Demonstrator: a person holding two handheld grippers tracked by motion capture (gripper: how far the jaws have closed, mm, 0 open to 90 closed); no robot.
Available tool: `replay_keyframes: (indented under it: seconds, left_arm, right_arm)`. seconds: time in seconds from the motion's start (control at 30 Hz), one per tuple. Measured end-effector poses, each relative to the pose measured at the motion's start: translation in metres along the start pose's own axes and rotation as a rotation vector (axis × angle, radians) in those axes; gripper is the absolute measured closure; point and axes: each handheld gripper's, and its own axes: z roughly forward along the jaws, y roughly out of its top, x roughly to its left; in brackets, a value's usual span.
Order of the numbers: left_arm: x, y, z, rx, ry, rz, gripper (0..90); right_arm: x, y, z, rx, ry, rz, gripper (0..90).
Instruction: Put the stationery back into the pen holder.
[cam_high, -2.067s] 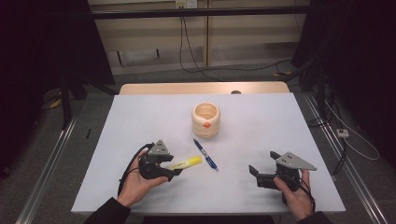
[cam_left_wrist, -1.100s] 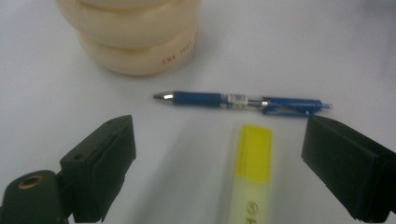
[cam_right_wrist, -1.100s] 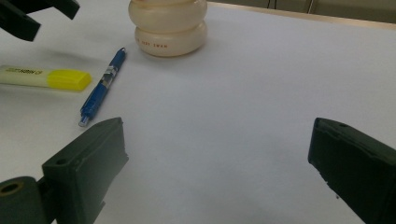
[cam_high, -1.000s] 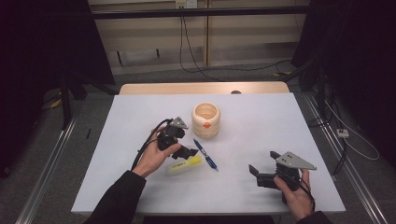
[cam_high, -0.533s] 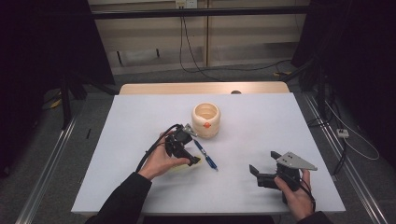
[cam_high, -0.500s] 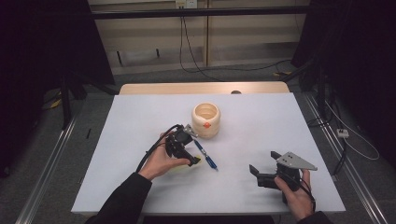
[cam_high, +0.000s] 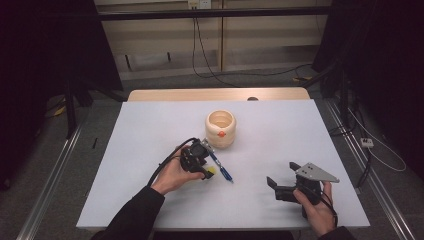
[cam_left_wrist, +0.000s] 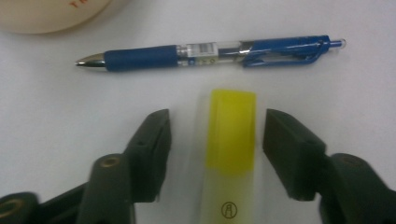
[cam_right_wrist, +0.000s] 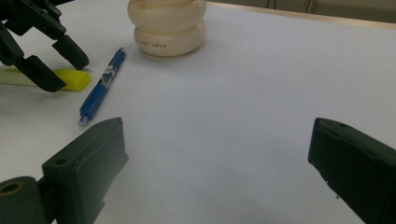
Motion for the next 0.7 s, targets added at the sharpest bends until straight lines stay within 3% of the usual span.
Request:
replay_keyframes:
  seconds: [0.1, 0.33, 0.47, 0.7]
  left_arm:
    - [-0.0011, 0.0006, -0.0009, 0.008, 0.007, 0.01, 52.8]
    - [-0.0044, 0.0014, -0.0007, 0.016, 0.008, 0.032, 57.6]
    - [-0.0079, 0.0023, -0.0005, 0.022, 0.006, 0.039, 65.2]
    - [-0.0077, 0.0028, -0.0007, 0.029, 0.004, 0.018, 67.2]
  right_arm:
    - [0.0, 0.0, -0.0001, 0.0, 0.0, 0.0, 4.1]
    - [0.0, 0.0, 0.0001, 0.0, 0.0, -0.002, 4.1]
    - [0.0001, 0.0, 0.0002, 0.0, 0.0, -0.002, 4.1]
    - [0.0002, -0.0002, 0.0, 0.003, 0.002, -0.007, 4.1]
